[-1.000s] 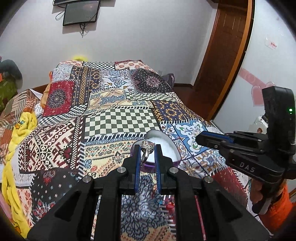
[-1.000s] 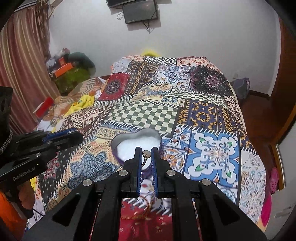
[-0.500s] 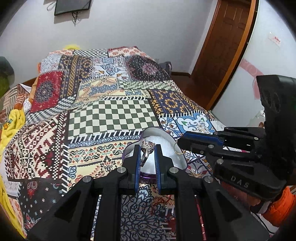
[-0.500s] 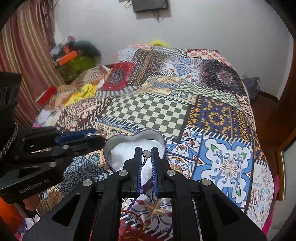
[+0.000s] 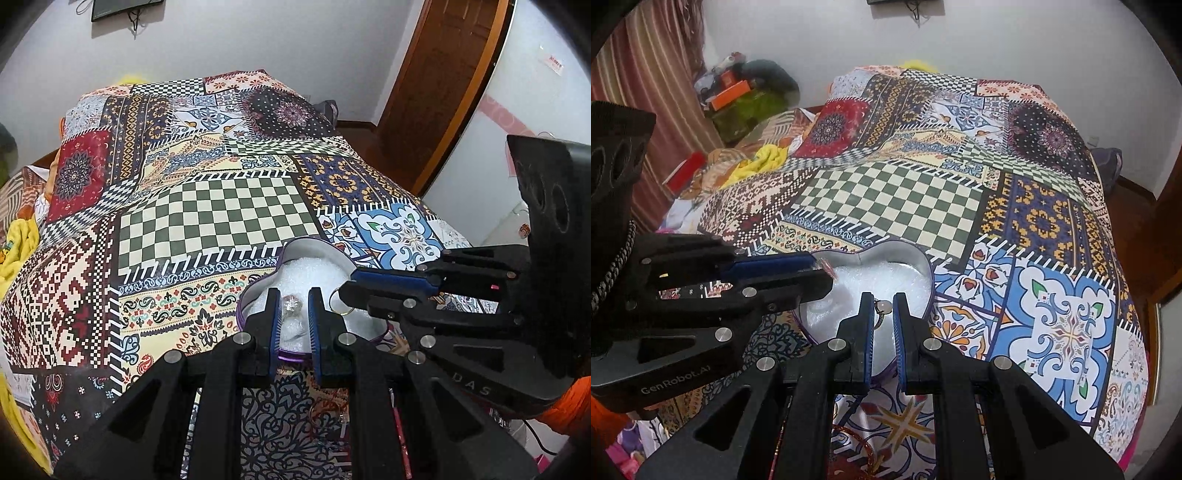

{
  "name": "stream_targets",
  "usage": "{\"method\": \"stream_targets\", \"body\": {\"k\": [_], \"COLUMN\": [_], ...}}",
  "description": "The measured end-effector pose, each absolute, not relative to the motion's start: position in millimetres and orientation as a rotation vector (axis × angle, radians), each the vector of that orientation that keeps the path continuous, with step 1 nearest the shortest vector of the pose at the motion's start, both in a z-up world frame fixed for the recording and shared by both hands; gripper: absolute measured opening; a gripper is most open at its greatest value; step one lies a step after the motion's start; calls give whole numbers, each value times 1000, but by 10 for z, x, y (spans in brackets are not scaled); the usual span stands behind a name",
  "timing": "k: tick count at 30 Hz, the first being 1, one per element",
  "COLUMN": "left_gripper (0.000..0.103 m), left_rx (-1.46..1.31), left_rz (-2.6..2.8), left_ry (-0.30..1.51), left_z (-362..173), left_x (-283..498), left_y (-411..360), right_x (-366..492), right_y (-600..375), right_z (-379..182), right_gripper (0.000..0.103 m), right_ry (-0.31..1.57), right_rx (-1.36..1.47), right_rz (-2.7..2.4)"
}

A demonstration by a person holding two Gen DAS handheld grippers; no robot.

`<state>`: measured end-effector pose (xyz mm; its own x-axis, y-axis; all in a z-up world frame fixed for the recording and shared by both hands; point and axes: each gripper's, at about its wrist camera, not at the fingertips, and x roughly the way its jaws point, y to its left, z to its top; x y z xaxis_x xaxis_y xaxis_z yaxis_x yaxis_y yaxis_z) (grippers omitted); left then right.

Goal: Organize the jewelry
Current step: 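Lower both rings into the purple heart tin and open both grippers, then move both grippers back toward the jewelry on the red cloth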

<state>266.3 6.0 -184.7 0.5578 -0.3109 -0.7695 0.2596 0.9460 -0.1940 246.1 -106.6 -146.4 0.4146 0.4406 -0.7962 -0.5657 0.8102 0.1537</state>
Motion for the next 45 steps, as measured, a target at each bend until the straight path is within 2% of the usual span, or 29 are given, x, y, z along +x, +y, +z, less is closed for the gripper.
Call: {"method": "stream_targets", "body": {"k": [15, 26, 29, 33, 38, 42, 45], "left_gripper": [13, 14, 20, 25, 27, 38, 38], "left_rx": [-48, -26, -27, -22, -3, 44, 62], "left_rz": [-287, -253, -243, -228, -220, -212, -212], "left_ry": [885, 867, 856, 837, 835, 838, 856], "left_z": [-1700, -1531, -1455, -1354, -1289, -1258, -1279], "left_x": [2556, 2309, 2209, 2057, 1883, 1730, 1639], "left_y": [170, 240, 271, 301, 301, 279, 284], "right_x": [2449, 2279, 2216, 2102, 1960, 1826, 1721], "right_y": [-1024, -1077, -1107, -1154, -1232, -1281, -1296], "right_z": [-1495, -1237, -1143, -1037, -950, -930, -940], "right_gripper": [9, 11, 14, 26, 26, 27, 27], "right_ry": [992, 946, 926, 897, 882, 884, 886], "right_rx": [-186, -196, -191, -184, -170, -166, -173], "right_rz": [632, 603, 593, 575, 557, 550, 546]}}
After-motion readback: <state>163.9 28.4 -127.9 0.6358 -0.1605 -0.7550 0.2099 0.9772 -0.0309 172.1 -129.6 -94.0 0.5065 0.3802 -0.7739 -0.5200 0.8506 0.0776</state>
